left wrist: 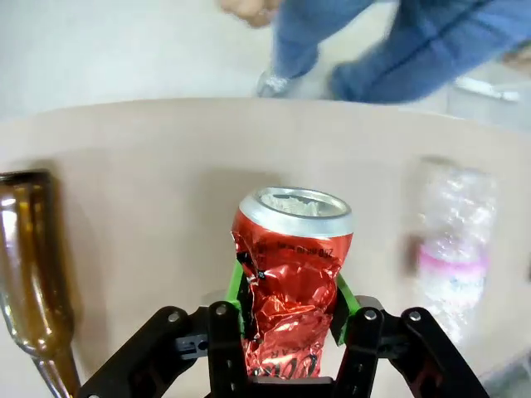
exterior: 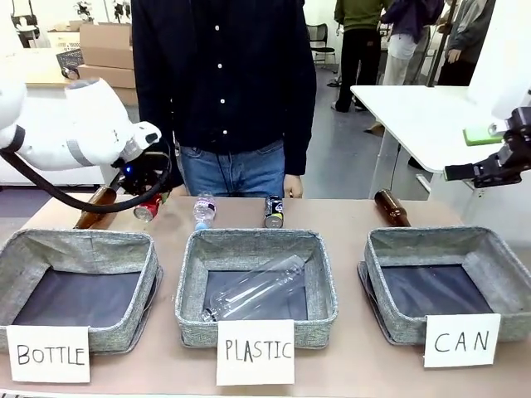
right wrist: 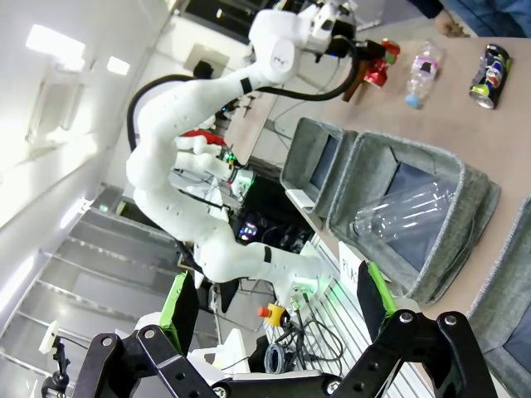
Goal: Sort the can waste into the basket.
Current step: Pick up the can waste from the table and place it in the right Fabric basket.
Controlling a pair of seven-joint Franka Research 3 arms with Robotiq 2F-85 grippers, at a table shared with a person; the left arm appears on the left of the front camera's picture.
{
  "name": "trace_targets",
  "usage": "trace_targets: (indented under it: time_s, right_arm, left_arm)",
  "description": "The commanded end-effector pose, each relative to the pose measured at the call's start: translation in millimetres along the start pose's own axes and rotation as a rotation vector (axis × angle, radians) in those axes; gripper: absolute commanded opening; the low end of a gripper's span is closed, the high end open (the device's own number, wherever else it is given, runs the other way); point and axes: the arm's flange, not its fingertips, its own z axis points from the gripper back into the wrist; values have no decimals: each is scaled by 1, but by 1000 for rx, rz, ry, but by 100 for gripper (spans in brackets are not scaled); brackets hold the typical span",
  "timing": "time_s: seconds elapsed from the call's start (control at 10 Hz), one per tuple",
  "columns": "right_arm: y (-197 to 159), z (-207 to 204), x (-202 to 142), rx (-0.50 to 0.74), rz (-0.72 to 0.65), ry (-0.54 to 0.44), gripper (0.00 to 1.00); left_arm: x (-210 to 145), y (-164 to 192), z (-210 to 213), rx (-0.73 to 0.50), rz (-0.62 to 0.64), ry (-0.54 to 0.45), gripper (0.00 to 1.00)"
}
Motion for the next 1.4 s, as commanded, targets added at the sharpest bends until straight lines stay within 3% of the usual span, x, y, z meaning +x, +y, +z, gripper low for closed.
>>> trace_targets:
  time_s: [0.0, 0.2, 0.5, 0.7, 0.8, 1.1, 1.2, 1.3]
  right_arm:
    - [-1, -2, 4, 17, 28, -13, 100]
    - [-1, -2, 4, 17, 28, -13, 100]
    - [-1, -2, 4, 17, 28, -13, 100]
    - [-1, -2, 4, 17, 28, -13, 100]
    - [-1, -2, 4, 17, 28, -13, 100]
    - [-1, -2, 4, 17, 28, -13, 100]
    - [-1, -2, 4, 17, 28, -13, 100]
    - [-1, 0, 1, 0, -1, 2, 100]
  left_arm:
    - [-51, 9, 88, -254, -185, -43, 0]
    - [-133, -11, 181, -513, -578, -98, 0]
    - [-228, -51, 201, -706, -1065, -67, 0]
    - [-235, -62, 185, -719, -1164, -39, 0]
    - [-234, -73, 210, -637, -906, -102, 0]
    - [-234, -73, 210, -637, -906, -102, 0]
    - [-241, -66, 206, -655, -962, -86, 41]
    - [-226, -121, 202, -776, -1257, -255, 41]
